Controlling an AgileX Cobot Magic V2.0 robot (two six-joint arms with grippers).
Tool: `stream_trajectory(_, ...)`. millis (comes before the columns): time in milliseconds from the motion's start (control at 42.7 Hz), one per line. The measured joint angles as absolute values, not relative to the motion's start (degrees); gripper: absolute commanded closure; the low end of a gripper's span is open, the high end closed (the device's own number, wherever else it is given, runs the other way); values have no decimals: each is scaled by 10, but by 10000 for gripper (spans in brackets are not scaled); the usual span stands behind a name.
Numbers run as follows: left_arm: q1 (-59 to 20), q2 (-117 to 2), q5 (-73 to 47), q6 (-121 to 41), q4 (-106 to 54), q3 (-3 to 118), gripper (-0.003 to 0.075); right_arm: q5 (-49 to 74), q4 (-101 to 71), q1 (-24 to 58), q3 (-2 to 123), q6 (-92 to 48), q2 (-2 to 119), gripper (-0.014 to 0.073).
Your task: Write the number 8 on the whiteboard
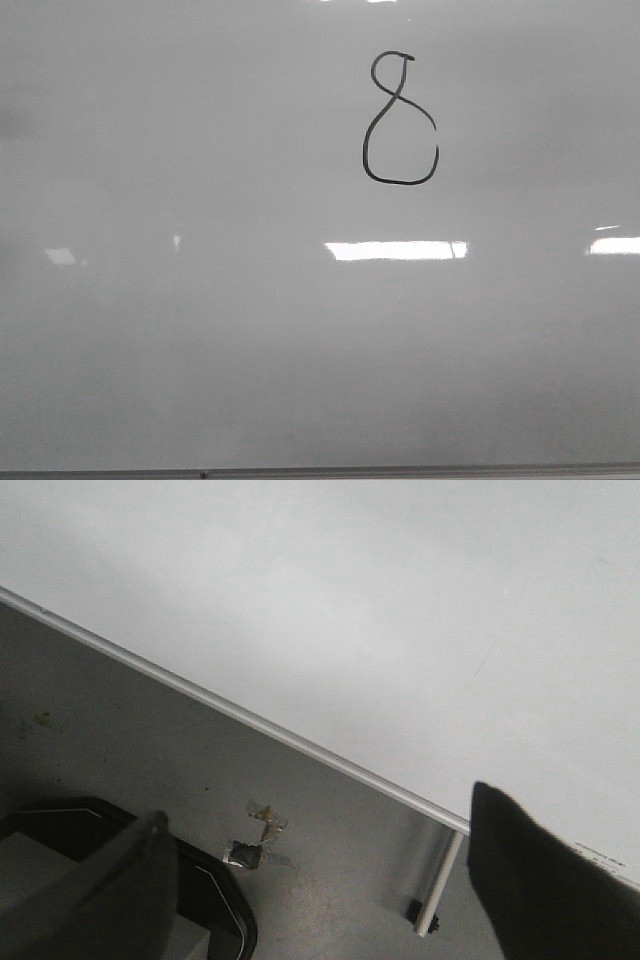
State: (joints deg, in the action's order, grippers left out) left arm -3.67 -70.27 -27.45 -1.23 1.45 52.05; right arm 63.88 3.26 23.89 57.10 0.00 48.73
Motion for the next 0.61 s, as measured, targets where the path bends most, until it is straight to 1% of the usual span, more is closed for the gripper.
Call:
stream_trajectory(94, -61, -657, -305, -22, 17, 522, 321, 630, 36, 239, 559, 11, 463, -18)
stream_trajectory(257, -156, -592, -361, -37, 17, 522, 321, 596, 38, 239, 519, 14, 410, -18)
stream_trajectory(421, -254, -539, -435, -33, 24, 522, 321, 588, 38, 239, 495, 16, 368, -18)
stream_trajectory(515, -281, -510, -468, 5, 39, 514, 321, 585, 38, 239, 491, 16, 352, -18)
stream_trajectory(608, -285, -482, -492, 62, 64, 501, 321, 584, 38, 239, 489, 16, 343, -18)
